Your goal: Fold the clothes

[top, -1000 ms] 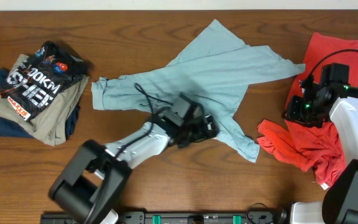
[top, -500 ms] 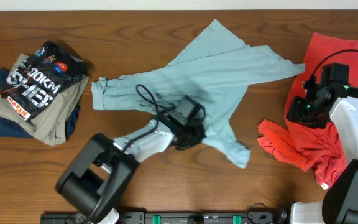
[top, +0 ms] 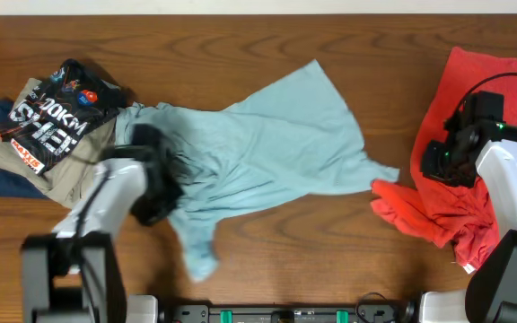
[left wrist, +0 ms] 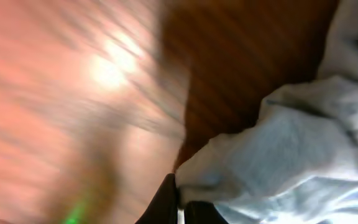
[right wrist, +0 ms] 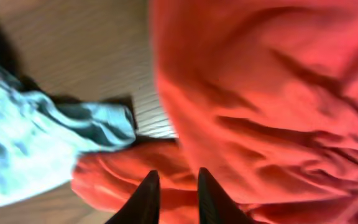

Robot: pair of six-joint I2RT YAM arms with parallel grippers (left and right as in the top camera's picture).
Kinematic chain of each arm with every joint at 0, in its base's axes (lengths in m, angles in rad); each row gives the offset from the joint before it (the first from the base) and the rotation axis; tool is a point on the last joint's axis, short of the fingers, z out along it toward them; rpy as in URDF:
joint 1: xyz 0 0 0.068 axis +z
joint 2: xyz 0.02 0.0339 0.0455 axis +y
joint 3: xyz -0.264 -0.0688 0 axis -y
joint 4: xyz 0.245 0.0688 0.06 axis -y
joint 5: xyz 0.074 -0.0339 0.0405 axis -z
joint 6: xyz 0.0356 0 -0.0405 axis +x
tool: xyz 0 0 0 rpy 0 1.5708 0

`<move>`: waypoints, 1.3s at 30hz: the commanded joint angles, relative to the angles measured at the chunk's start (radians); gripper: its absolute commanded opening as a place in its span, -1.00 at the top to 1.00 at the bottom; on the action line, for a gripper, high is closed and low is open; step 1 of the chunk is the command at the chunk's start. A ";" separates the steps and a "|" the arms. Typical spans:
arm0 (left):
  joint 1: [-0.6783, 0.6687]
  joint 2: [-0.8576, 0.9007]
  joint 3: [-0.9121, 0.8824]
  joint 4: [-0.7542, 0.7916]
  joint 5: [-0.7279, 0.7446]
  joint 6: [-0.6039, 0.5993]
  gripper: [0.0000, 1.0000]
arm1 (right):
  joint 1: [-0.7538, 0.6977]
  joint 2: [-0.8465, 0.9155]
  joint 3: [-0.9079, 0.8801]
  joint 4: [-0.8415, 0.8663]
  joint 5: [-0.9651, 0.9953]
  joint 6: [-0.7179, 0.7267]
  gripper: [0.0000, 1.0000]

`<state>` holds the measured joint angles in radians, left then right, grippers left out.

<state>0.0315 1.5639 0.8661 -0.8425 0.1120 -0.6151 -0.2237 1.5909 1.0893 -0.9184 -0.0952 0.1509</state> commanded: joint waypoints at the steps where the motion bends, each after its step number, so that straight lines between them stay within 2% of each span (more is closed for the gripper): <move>1: 0.091 -0.038 -0.007 -0.008 0.007 0.043 0.88 | 0.019 0.009 0.006 0.002 -0.130 -0.064 0.63; 14: 0.095 -0.035 -0.008 -0.006 0.027 0.043 0.88 | 0.032 0.161 -0.122 0.210 -0.035 -0.049 0.63; 19: 0.095 -0.035 -0.008 -0.010 0.027 0.043 0.88 | -0.010 0.234 -0.123 0.235 0.294 0.140 0.63; 21: 0.095 -0.035 -0.008 -0.015 0.027 0.043 0.88 | -0.050 0.238 -0.122 0.211 0.452 0.253 0.50; 26: 0.095 -0.035 -0.008 -0.017 0.027 0.043 0.88 | -0.188 0.222 -0.080 0.112 0.639 0.438 0.49; 29: 0.095 -0.035 -0.008 -0.016 0.027 0.043 0.88 | -0.288 0.195 -0.020 0.041 0.636 0.533 0.49; 33: 0.095 -0.035 -0.008 -0.016 0.027 0.043 0.88 | -0.380 0.150 0.069 0.013 0.564 0.540 0.49; 36: 0.095 -0.035 -0.008 -0.016 0.027 0.043 0.88 | -0.402 0.113 0.112 0.026 0.459 0.469 0.48; 39: 0.095 -0.035 -0.008 -0.016 0.027 0.043 0.88 | -0.390 0.087 0.121 0.078 0.224 0.282 0.49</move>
<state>0.1287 1.5299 0.8623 -0.8558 0.1356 -0.5785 -0.6235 1.7119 1.1885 -0.8574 0.3393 0.5716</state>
